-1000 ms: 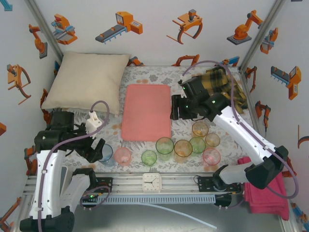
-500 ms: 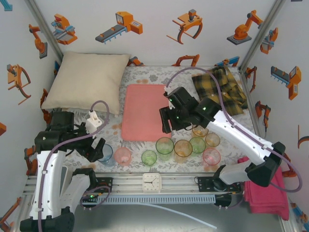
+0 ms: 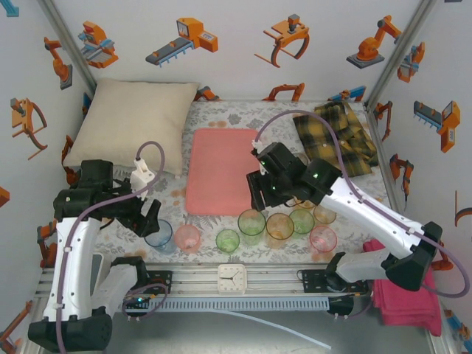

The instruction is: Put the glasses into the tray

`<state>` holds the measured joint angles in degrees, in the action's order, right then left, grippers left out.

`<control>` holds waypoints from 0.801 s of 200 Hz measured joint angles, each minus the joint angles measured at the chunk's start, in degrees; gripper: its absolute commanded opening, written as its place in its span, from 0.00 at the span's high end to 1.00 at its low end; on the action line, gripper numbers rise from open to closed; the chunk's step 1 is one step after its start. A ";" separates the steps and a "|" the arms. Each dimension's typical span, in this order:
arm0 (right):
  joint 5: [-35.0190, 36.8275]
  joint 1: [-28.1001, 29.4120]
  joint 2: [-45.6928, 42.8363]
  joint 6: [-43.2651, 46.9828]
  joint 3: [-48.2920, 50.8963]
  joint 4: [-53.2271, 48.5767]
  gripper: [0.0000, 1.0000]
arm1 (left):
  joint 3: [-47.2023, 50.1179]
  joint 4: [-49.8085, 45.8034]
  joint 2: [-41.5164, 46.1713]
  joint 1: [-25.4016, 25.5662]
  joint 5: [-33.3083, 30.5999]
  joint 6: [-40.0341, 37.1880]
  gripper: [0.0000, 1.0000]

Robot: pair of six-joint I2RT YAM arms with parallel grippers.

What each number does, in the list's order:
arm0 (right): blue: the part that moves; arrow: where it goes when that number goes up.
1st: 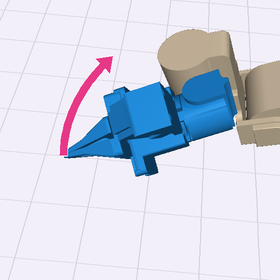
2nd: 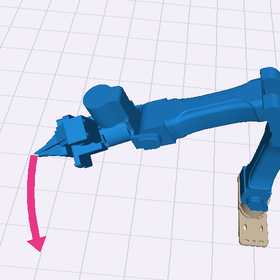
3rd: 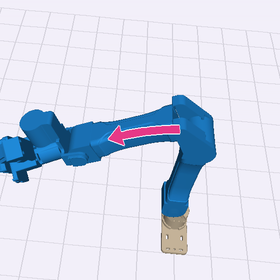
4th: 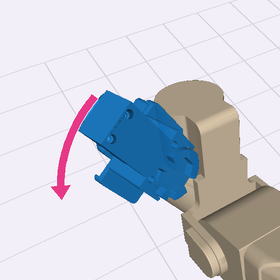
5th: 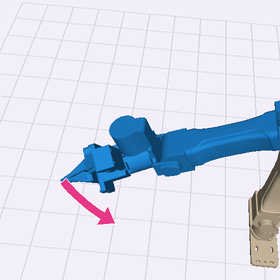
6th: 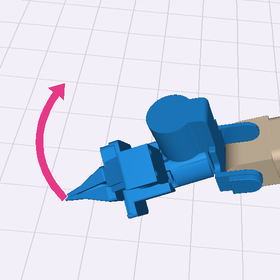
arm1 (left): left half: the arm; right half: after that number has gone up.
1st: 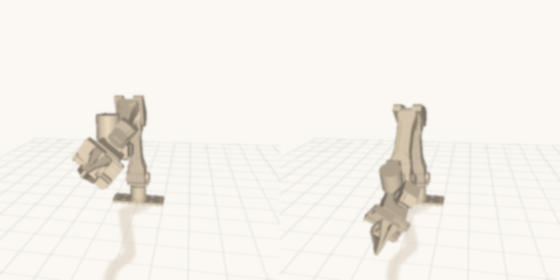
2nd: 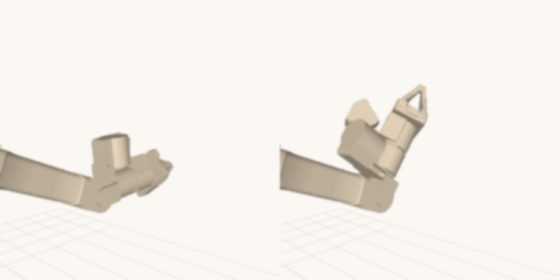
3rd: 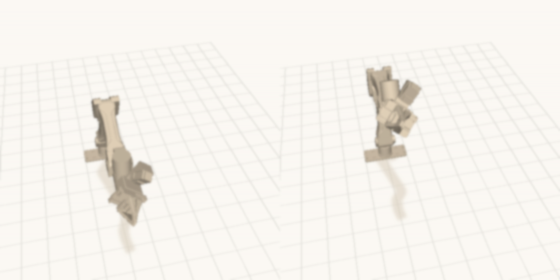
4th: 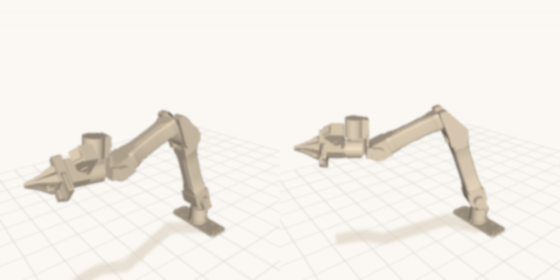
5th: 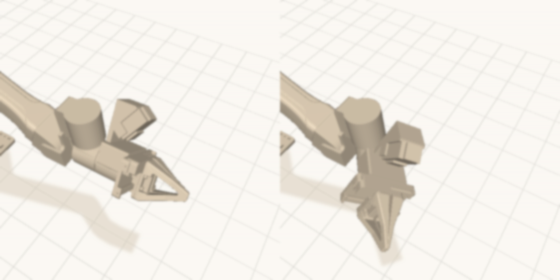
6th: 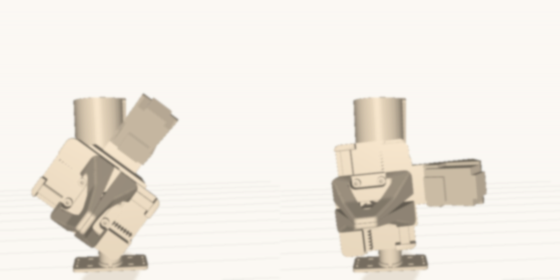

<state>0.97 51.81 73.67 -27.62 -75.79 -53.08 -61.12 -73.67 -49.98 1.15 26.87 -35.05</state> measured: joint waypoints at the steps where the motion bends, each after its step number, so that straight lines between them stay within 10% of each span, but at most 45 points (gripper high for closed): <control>1: 0.00 0.00 0.00 0.00 0.02 0.00 0.46 | 0.00 0.00 -0.02 0.00 0.00 0.00 0.20; 160: 2.95 0.22 -2.54 -1.07 3.32 0.02 0.46 | -3.17 1.55 -3.06 0.00 1.20 0.90 0.22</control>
<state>3.92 52.03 71.13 -28.69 -72.47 -53.06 -64.29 -72.12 -53.04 1.15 28.08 -34.15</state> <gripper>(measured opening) 0.529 0.780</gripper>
